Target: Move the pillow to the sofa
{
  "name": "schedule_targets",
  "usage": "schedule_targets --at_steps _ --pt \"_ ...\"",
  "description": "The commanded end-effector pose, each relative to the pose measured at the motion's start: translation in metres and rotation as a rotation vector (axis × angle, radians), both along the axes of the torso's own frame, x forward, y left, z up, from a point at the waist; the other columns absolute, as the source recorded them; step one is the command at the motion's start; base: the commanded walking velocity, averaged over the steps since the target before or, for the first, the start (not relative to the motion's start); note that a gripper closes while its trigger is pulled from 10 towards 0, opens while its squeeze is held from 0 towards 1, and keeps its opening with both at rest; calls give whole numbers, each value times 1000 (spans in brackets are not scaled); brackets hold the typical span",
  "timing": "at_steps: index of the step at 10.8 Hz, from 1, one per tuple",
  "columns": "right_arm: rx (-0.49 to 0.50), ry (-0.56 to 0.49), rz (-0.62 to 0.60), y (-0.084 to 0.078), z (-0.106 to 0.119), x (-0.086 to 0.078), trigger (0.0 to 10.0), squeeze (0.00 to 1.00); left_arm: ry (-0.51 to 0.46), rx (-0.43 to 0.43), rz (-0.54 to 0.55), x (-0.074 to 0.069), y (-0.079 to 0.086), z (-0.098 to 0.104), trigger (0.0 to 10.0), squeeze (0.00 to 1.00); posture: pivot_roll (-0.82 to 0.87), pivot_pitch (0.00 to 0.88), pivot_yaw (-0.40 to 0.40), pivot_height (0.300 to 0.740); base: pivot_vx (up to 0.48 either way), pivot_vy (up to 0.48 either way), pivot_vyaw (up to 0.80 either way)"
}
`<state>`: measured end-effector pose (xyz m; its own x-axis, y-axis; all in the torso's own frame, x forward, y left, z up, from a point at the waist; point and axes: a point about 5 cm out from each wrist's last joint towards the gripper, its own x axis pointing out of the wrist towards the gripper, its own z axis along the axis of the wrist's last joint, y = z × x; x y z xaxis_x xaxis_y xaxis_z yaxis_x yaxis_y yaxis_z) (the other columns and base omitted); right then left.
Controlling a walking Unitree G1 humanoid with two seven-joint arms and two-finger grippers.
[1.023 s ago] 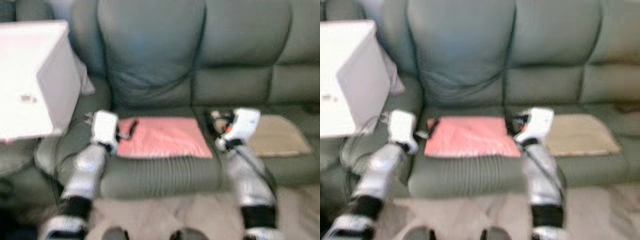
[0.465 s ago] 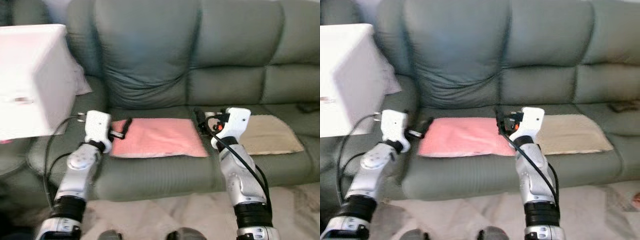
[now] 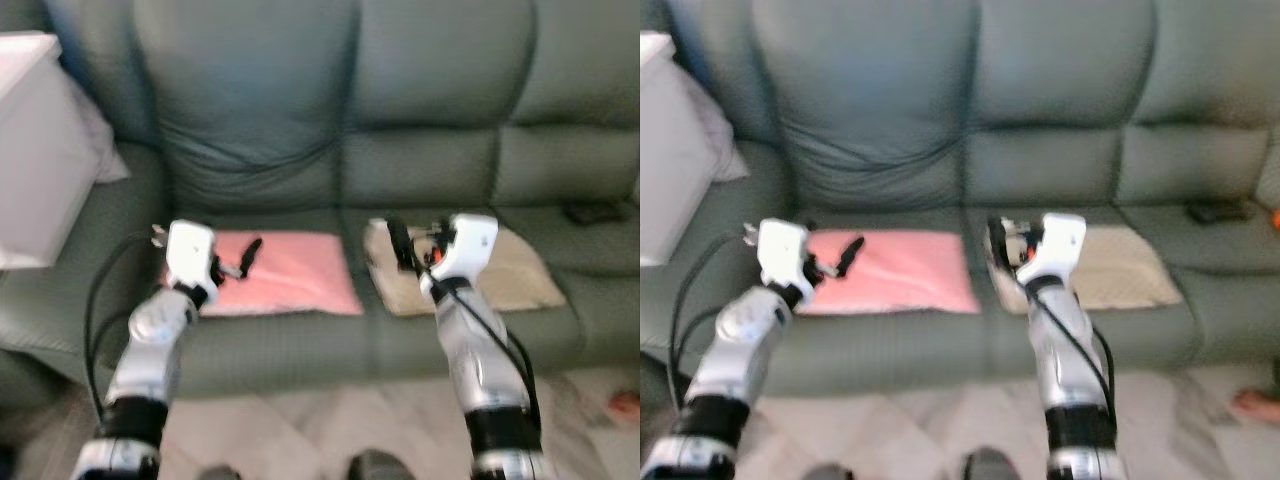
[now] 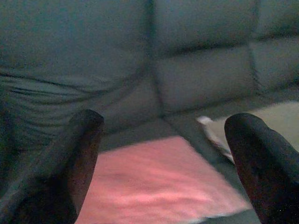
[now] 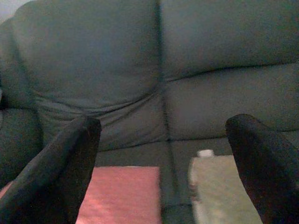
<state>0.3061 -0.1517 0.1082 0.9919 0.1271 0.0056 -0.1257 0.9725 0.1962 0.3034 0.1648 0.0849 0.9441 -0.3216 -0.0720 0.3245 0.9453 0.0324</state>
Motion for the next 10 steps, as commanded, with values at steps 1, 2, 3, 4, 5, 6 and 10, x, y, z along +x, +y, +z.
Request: schedule_targets --at_steps 1,2,3,4,5,6,10 --pt "-7 12 -30 -11 -2 -2 10000 0 -14 -9 -35 2 -11 4 10000 0 -78 0 -39 740 0 -480 -550" --pt "-8 14 -30 -11 -2 -1 10000 0 -11 -7 -35 2 -10 4 10000 0 -78 0 -40 740 0 -480 -563" --pt "-9 14 -29 -11 -2 -1 10000 0 -9 -7 -34 2 -10 4 10000 0 -78 0 -41 740 0 -480 -581" --pt "-9 17 -28 -11 -2 -1 10000 0 -9 -5 -32 2 -10 3 10000 0 -78 0 -42 740 0 -371 -800" --pt "-10 18 -27 -10 -2 -1 10000 0 -10 -2 -28 2 -9 4 10000 0 -78 0 -42 740 0 -281 -800" --pt "-11 17 -27 -11 -2 -1 10000 0 -5 -4 -19 2 -9 3 10000 0 -79 0 -44 740 0 0 -800" --pt "-5 13 -27 -10 -2 -1 10000 0 -8 -2 -10 4 -8 4 10000 0 -78 0 -43 740 0 0 -600"
